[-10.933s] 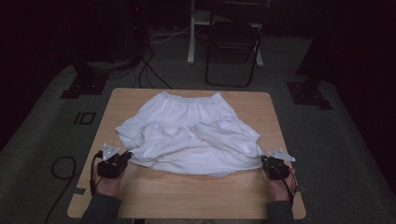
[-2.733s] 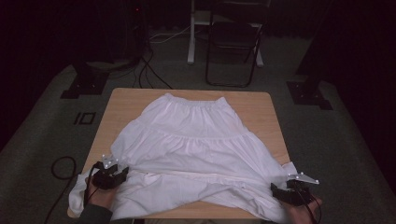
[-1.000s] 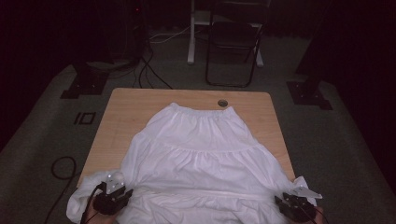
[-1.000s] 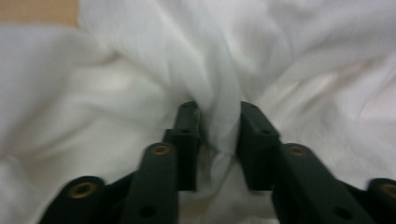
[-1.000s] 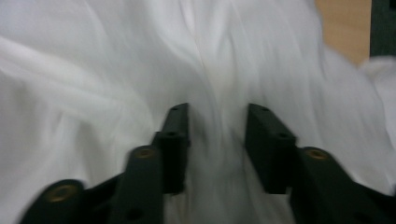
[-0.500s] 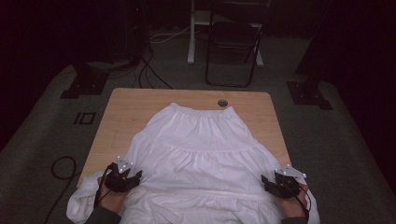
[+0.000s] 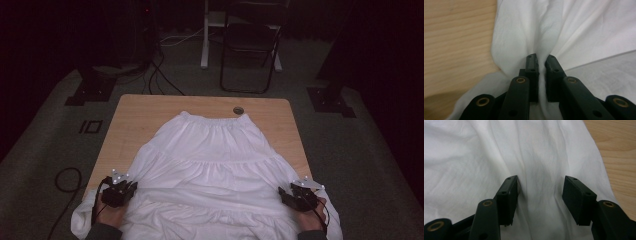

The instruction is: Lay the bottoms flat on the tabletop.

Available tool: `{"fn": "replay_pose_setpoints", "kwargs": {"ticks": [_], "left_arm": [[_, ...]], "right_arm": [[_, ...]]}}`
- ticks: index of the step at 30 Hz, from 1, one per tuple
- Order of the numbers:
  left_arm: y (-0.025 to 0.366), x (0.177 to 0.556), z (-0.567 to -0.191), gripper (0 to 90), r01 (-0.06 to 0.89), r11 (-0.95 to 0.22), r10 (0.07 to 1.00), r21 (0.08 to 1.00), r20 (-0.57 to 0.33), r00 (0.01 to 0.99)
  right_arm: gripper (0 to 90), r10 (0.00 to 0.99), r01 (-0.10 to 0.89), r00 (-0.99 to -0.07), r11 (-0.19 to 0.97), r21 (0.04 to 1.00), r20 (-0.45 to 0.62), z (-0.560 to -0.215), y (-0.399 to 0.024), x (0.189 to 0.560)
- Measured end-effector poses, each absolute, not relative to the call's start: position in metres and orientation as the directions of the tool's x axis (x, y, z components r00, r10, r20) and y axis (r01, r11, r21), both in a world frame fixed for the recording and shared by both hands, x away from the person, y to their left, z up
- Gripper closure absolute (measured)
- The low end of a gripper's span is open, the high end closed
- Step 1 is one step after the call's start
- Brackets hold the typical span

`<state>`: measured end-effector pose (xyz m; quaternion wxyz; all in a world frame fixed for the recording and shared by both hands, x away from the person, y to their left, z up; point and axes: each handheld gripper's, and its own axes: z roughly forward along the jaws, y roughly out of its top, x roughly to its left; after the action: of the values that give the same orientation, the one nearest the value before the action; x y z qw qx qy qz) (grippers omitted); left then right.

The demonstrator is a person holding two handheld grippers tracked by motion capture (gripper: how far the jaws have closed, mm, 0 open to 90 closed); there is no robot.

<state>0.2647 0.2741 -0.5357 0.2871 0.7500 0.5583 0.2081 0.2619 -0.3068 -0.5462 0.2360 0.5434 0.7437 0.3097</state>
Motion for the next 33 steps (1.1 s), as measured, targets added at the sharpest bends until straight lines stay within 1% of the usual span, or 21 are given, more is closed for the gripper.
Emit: {"fn": "replay_pose_setpoints", "kwargs": {"ticks": [2,10,19,20,21,22,23,25,28,29,31,33], "left_arm": [[0.278,0.257,-0.535,83.3,0.722,-0.212,0.960,0.658,0.003,0.279],[0.298,0.226,-0.533,83.7,0.753,-0.166,0.976,0.637,-0.005,0.219],[0.304,0.208,-0.531,83.3,0.781,-0.098,0.991,0.617,-0.012,0.133],[0.305,0.208,-0.531,82.2,0.785,-0.087,0.992,0.614,-0.022,0.127],[0.304,0.210,-0.531,78.5,0.782,-0.080,0.992,0.618,-0.029,0.124],[0.302,0.212,-0.530,73.2,0.773,-0.082,0.991,0.629,-0.032,0.132],[0.301,0.214,-0.529,70.0,0.764,-0.089,0.989,0.639,-0.034,0.144],[0.290,0.221,-0.522,64.6,0.731,-0.114,0.984,0.672,-0.026,0.177],[0.268,0.238,-0.515,61.1,0.702,-0.181,0.970,0.688,0.006,0.244],[0.261,0.246,-0.515,60.8,0.696,-0.205,0.964,0.688,0.018,0.266],[0.248,0.263,-0.521,60.5,0.698,-0.246,0.954,0.672,0.040,0.297],[0.237,0.277,-0.529,60.4,0.709,-0.272,0.947,0.651,0.050,0.318]], "right_arm": [[45.7,0.951,0.658,-0.307,0.223,0.719,-0.014,-0.546,-0.304,0.262],[46.7,0.934,0.638,-0.356,0.257,0.726,-0.018,-0.547,-0.288,0.261],[46.7,0.905,0.612,-0.425,0.304,0.730,-0.020,-0.548,-0.276,0.259],[46.8,0.903,0.610,-0.430,0.306,0.731,-0.019,-0.548,-0.276,0.259],[46.8,0.902,0.609,-0.431,0.307,0.731,-0.019,-0.548,-0.276,0.259],[48.4,0.903,0.610,-0.430,0.306,0.731,-0.019,-0.548,-0.276,0.260],[51.6,0.904,0.610,-0.426,0.306,0.731,-0.023,-0.547,-0.276,0.260],[60.4,0.913,0.615,-0.407,0.298,0.730,-0.029,-0.547,-0.278,0.260],[75.7,0.919,0.622,-0.393,0.298,0.724,-0.040,-0.545,-0.283,0.263],[78.8,0.921,0.626,-0.388,0.296,0.722,-0.041,-0.545,-0.284,0.264],[82.1,0.924,0.630,-0.380,0.297,0.717,-0.049,-0.544,-0.287,0.264],[82.9,0.930,0.637,-0.364,0.287,0.715,-0.050,-0.544,-0.291,0.262]]}}
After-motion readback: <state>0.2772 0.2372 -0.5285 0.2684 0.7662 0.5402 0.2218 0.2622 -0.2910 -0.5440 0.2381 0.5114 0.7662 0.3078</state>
